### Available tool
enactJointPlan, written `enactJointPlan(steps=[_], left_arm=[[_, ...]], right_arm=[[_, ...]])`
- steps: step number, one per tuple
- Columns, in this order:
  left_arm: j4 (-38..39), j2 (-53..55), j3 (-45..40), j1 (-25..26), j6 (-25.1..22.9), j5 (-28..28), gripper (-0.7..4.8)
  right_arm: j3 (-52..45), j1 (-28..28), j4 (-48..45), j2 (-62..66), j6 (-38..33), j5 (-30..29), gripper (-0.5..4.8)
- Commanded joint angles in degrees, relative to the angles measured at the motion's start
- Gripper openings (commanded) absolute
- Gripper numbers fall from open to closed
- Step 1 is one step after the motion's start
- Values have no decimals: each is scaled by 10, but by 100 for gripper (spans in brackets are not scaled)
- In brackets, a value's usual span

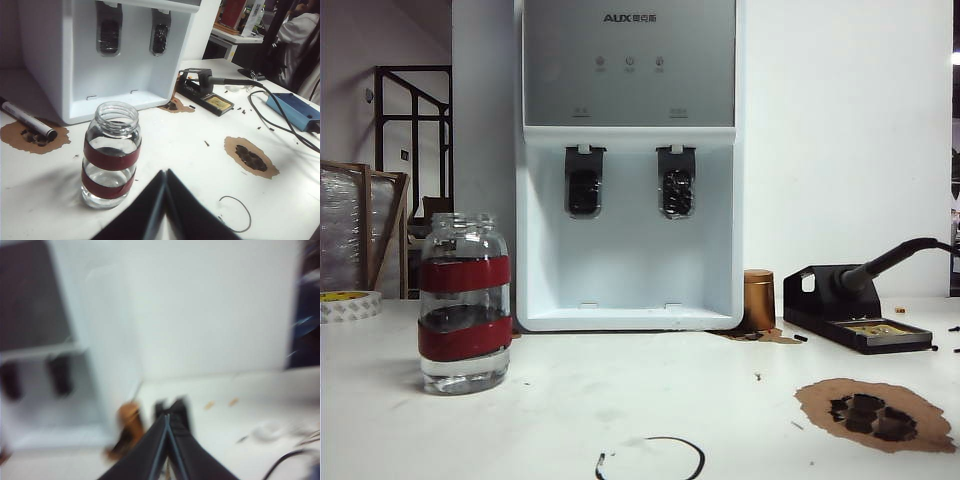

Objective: Pick up the water bottle with two loops of red belts, then reach the front water dispenser and gently press the gray-black baffle horizontally to get a little water.

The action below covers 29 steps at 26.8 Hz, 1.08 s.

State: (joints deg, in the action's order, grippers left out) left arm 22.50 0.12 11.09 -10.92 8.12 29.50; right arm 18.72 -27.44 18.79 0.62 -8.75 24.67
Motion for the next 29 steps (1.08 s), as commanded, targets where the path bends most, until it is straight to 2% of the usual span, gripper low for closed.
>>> enactJointPlan(steps=[1,4,11,13,16,18,20,29], left_arm=[[-6,1,0,0,-2,-4,-4],[-6,0,0,0,-2,-5,-4],[-6,0,0,0,-2,-11,-4],[-6,0,0,0,-2,-11,-4],[-6,0,0,0,-2,-11,-4],[-2,0,0,0,-2,-10,-4],[2,0,0,0,-2,-9,-4],[6,0,0,0,-2,4,-4]], right_arm=[[4,1,-6,-5,19,70,-2],[3,1,2,-5,19,54,-2],[1,0,18,-5,0,-68,-2],[1,0,17,-5,-5,-72,-2],[0,0,16,-5,-5,-159,-2],[1,0,17,-5,-9,-257,-1],[1,0,17,-5,-23,-274,5],[1,0,17,-5,-26,-273,8]])
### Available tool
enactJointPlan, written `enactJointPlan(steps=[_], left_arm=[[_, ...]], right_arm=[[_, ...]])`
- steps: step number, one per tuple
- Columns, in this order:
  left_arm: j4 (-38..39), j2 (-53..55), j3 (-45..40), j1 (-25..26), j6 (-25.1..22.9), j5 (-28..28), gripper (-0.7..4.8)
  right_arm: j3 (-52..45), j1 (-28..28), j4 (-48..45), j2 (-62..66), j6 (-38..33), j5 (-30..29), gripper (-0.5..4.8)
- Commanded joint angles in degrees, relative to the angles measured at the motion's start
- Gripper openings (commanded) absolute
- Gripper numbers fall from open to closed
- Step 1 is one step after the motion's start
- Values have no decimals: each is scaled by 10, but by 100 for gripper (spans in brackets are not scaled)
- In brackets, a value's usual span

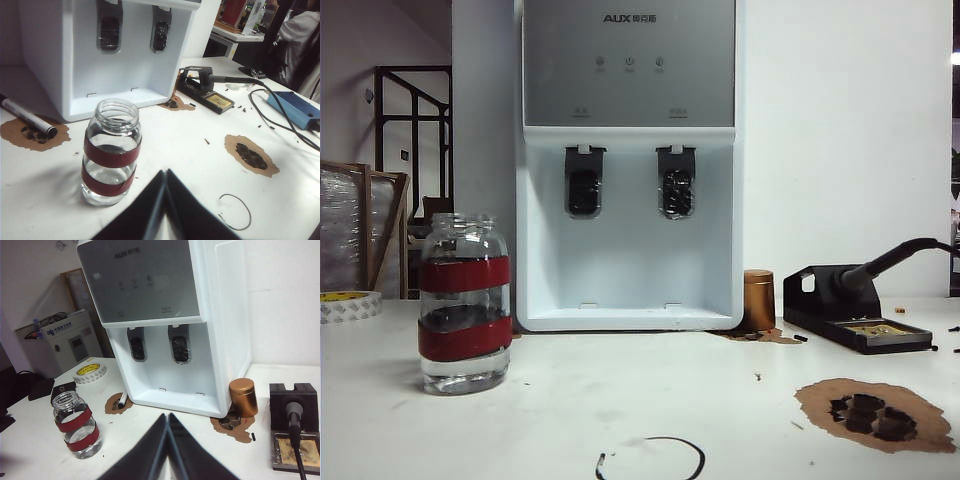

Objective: Pick up the water bottle with two loops of red belts, then reach the front water dispenser and gently press the gray-black baffle horizontally to get a little water.

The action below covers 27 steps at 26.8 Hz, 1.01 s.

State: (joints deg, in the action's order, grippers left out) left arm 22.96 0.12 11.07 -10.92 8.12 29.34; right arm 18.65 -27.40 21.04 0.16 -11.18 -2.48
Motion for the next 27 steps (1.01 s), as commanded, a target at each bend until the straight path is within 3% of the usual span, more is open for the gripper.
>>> enactJointPlan(steps=[1,27], left_arm=[[5,0,0,0,-2,6,-4],[15,0,0,0,16,2,-4]], right_arm=[[2,0,-5,0,-2,-1,8],[2,0,-4,0,-2,-5,8]])
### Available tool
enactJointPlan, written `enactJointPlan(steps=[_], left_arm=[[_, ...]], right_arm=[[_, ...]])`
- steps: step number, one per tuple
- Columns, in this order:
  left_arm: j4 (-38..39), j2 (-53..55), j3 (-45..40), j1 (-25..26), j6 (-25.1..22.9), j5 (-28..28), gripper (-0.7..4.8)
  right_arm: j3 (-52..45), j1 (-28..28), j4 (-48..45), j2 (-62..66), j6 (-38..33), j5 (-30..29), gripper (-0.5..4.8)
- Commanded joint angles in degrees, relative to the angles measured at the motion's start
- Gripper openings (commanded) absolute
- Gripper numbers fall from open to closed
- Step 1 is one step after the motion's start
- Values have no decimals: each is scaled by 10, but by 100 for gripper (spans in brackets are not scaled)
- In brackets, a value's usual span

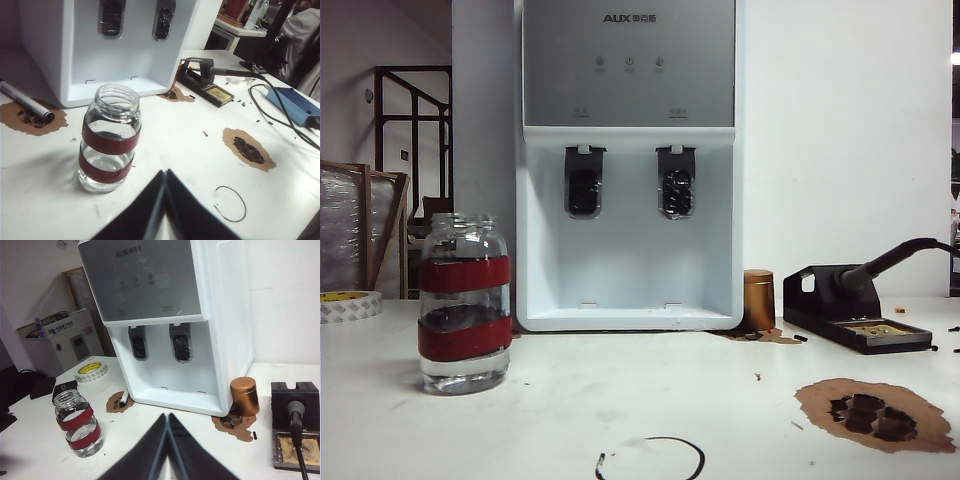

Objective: Pick up the water bottle with two loops of red belts, then reach the front water dispenser and gently press the gray-black baffle horizontally to get a little water.

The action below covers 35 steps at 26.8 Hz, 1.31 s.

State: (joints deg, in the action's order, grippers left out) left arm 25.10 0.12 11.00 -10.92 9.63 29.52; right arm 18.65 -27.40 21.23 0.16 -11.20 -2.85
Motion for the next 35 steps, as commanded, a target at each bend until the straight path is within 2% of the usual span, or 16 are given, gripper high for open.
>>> enactJointPlan(steps=[1,7,11,13,15,21,24,27,35], left_arm=[[-6,0,1,0,1,0,-4],[-10,0,-12,1,1,1,-4],[-21,-1,-54,6,1,1,-4],[-33,-1,-69,17,0,-5,-4],[-53,-1,-69,32,0,-9,-4],[-54,-1,-73,58,0,-13,-4],[-88,-1,-82,69,0,-15,-4],[-118,-1,-89,68,0,-13,-4],[-120,-1,-89,56,0,-12,-4]], right_arm=[[0,0,-7,0,-1,-1,8],[-2,0,-3,0,-1,0,8],[-12,8,-9,0,-1,-1,8],[-33,58,-8,0,-1,-18,8],[-68,136,-4,0,-1,-12,8],[-99,229,28,0,-1,-12,8],[-111,265,44,0,-1,-12,8],[-121,276,48,0,-1,-12,8],[-147,276,6,0,-1,-11,8]])
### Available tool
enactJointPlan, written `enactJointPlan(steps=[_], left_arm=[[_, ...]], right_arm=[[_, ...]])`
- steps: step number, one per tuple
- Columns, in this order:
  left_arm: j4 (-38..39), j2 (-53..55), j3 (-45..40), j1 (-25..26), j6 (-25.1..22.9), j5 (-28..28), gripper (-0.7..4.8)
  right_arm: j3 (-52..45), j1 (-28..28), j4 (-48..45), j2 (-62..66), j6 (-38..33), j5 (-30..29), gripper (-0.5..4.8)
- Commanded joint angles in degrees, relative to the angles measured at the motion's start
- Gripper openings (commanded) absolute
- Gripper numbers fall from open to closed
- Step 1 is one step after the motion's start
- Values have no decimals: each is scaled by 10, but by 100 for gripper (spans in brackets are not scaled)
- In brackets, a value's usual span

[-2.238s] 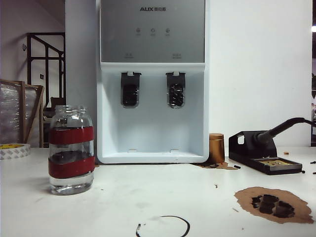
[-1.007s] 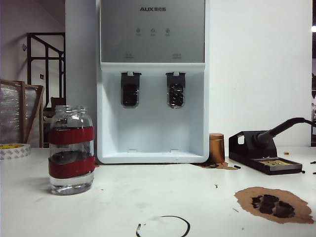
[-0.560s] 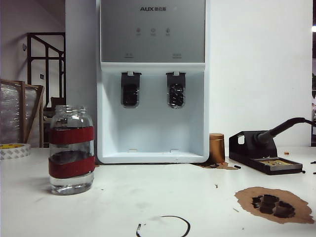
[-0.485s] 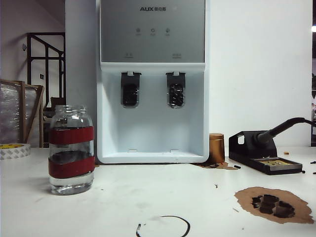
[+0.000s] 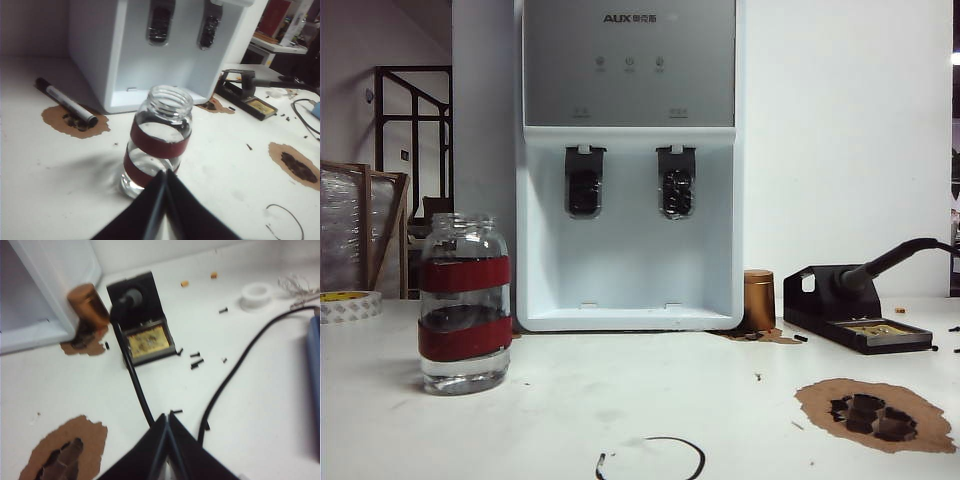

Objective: Pick up the water bottle with two loops of red belts, then reach the front water dispenser and gently press the gray-black baffle horizontally to get a little water.

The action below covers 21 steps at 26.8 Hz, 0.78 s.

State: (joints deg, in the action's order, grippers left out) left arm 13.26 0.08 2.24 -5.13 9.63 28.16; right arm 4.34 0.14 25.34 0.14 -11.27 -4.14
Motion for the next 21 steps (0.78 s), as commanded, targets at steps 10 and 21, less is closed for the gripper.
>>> enactJointPlan(steps=[10,21], left_arm=[[-2,-1,-2,-2,0,3,-4],[-1,-1,-2,-2,0,3,-4]], right_arm=[[-5,0,-37,0,0,-1,8],[-5,-8,-37,0,0,-1,8]])
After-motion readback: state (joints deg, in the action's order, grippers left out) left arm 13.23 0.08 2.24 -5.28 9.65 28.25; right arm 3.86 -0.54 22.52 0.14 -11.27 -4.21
